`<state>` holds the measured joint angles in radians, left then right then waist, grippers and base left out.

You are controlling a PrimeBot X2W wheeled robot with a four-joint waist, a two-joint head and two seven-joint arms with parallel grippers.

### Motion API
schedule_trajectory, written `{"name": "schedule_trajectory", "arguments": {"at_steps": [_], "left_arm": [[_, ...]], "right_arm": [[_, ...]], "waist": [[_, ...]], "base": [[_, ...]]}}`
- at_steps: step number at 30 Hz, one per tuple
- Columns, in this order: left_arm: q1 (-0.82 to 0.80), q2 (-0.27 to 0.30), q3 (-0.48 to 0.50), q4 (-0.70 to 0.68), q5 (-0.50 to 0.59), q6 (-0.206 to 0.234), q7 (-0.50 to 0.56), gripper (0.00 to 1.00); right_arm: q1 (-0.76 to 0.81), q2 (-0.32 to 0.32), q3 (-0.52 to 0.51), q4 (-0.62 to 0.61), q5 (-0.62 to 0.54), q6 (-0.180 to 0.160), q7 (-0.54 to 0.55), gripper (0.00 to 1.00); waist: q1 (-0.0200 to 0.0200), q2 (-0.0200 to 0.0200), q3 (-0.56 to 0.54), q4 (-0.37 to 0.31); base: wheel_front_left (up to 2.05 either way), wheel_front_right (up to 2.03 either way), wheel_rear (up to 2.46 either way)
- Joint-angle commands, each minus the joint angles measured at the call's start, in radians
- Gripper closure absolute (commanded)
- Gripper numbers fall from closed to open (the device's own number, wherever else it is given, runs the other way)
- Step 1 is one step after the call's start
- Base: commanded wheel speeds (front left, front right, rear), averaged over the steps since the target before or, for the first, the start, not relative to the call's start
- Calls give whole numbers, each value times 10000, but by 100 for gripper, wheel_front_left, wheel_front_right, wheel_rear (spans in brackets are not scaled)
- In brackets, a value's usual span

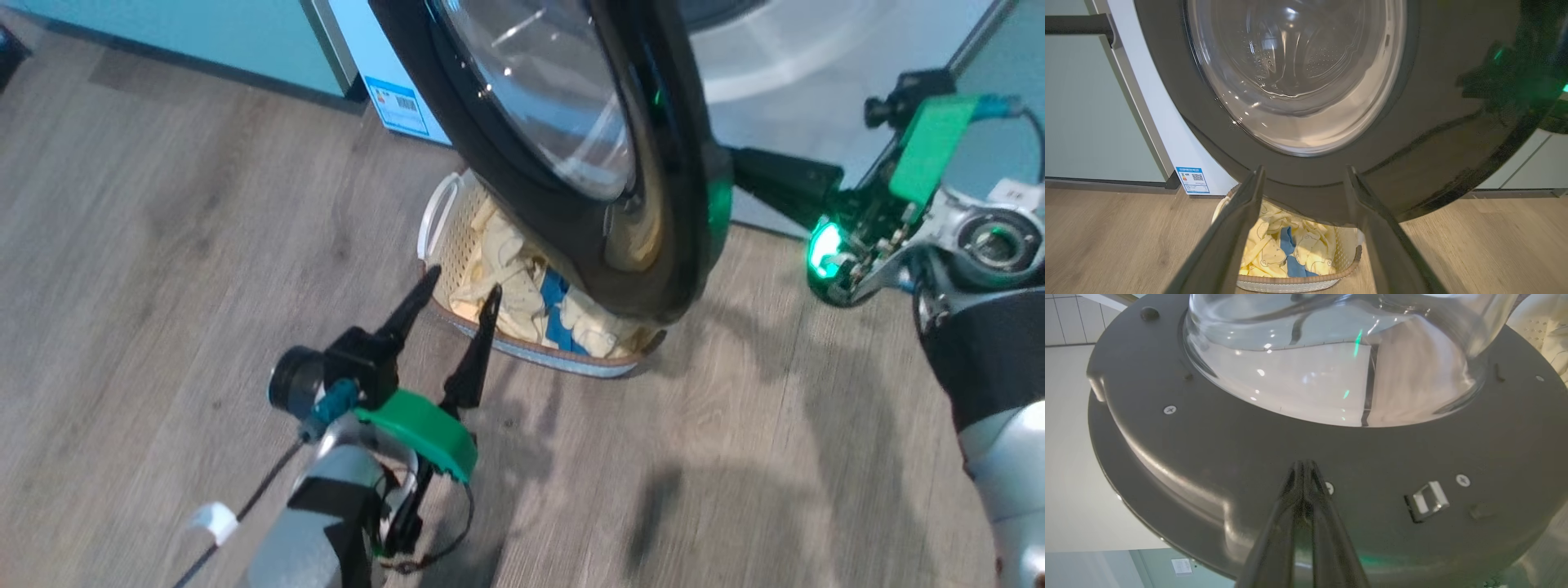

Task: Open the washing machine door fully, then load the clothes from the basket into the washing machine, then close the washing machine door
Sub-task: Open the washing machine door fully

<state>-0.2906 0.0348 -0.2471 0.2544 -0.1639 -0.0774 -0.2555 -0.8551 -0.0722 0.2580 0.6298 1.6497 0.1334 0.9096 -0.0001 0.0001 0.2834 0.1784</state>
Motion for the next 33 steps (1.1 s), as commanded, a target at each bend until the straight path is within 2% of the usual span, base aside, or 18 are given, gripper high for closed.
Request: {"name": "schedule_trajectory", "arguments": {"at_steps": [1,14,33], "left_arm": [[87,154,251,-207,108,-34,-63,0],[568,154,254,-35,201,-156,-63,0],[796,154,411,-49,268,-199,-63,0]], "right_arm": [[-11,219,160,-395,173,-27,-68,100],[877,219,1390,-453,1190,-27,-628,100],[1147,219,2658,-617,2395,-27,-1244,100]], "waist": [[1,-1,-195,46],[1,-1,-1028,222],[1,-1,-1327,176]], "base": [[0,0,0],[0,0,0],[0,0,0]]}}
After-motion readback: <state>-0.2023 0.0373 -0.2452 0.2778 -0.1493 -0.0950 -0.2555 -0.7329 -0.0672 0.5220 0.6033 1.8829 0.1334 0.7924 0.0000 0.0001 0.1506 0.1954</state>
